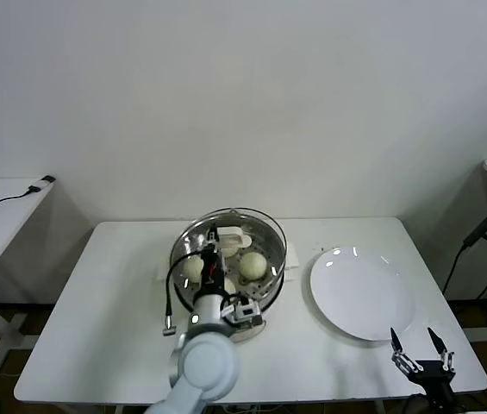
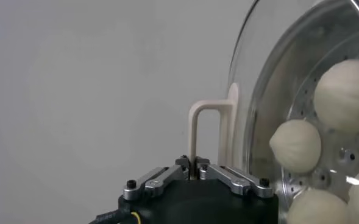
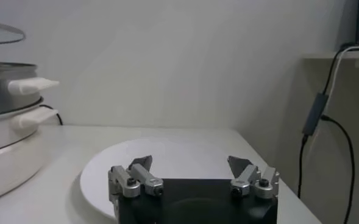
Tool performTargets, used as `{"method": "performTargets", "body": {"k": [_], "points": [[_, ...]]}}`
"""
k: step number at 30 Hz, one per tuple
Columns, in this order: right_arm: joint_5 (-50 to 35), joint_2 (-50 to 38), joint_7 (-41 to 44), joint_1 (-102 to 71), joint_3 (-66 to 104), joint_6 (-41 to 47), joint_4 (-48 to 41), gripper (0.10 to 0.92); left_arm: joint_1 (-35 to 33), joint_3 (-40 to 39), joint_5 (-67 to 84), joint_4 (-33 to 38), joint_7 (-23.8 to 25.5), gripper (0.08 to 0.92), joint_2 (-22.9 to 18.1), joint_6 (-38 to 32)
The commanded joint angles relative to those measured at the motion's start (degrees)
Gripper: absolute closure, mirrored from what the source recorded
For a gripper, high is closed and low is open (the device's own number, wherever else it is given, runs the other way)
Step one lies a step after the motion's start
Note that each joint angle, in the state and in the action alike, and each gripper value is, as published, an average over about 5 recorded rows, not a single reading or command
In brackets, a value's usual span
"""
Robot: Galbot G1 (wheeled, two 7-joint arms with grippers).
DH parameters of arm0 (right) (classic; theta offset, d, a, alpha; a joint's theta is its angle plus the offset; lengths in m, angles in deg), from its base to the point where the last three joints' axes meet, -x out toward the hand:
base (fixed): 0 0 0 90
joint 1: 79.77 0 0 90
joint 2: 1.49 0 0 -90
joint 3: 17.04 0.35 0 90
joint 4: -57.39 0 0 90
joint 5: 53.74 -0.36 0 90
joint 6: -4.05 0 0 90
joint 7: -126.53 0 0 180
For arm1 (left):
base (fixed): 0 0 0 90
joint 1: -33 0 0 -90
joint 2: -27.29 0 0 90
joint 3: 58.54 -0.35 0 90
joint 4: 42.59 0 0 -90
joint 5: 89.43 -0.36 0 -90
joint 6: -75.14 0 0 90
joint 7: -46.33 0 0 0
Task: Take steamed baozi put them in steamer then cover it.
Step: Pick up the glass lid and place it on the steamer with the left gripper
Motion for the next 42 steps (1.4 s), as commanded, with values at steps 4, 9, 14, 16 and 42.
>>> {"method": "performTargets", "body": {"k": [4, 9, 14, 16, 42], "points": [[-0.61, 0.06, -0.04, -2.1, 1.09, -1.76, -0.27, 0.203, 1.24, -1.17, -3.06, -5.68, -2.43, 0.859, -2.72, -1.94], [-1.0, 0.05, -0.06, -2.18, 1.45, -1.95, -0.28, 0.203, 0.39, -0.54, -3.6, -6.09, -2.85, 0.859, -2.02, -2.41], [-0.97, 0.1, 0.02, -2.11, 1.33, -1.98, -0.34, 0.203, -0.22, 0.02, -3.89, -6.54, -3.24, 0.859, -1.45, -2.77], [-1.0, 0.09, 0.02, -2.06, 1.3, -2.03, -0.38, 0.203, -0.18, 0.15, -3.81, -6.93, -3.64, 0.859, -1.34, -2.74], [-0.96, -0.32, 0.81, -1.12, 0.79, -2.18, -1.05, 0.203, -0.49, 1.07, -3.25, -8.98, -5.18, 0.859, -2.49, -1.44]]}}
